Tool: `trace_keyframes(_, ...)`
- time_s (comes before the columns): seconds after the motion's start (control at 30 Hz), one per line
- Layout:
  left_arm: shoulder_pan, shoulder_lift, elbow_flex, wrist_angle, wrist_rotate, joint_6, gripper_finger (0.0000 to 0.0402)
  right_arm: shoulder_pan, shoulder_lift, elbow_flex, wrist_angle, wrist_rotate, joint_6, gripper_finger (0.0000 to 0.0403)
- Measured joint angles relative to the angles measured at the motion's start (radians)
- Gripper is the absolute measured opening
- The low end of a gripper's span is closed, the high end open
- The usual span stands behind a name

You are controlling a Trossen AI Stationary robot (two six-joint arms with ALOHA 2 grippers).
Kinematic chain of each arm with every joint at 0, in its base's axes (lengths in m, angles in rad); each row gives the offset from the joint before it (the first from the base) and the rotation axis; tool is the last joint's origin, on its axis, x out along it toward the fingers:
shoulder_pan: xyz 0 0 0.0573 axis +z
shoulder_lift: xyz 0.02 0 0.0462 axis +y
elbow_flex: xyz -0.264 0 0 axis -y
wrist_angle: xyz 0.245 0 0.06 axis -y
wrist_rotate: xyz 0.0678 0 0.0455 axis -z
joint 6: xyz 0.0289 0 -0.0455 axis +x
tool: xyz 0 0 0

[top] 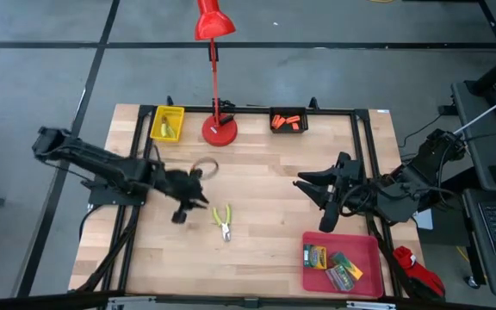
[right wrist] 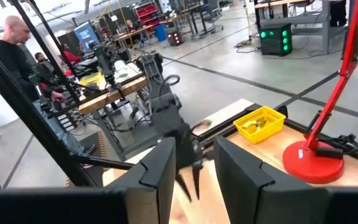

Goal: Pick & Place School Supplies
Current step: Put the green hole punch into the yellow bin

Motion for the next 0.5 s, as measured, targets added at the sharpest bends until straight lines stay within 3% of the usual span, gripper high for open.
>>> trace_keyframes(0.27, -0.101, 0.215, 0.013, 0.061, -0.161, 0.139, 0.0138, 0.000, 0.000, 0.000, -0.001, -0.017, 0.062, 0.0112)
trace_keyframes(0.4, -0.098, 0.298, 0.028, 0.174, -0.138, 0.297, 0.0163, 0.000, 0.000, 0.000, 0.000, -0.035, 0.097, 0.0112)
trace_keyframes(0.5, -0.088, 0.355, 0.044, 0.180, -0.090, 0.319, 0.0174, 0.008, 0.000, 0.000, 0.000, -0.033, 0.111, 0.0112)
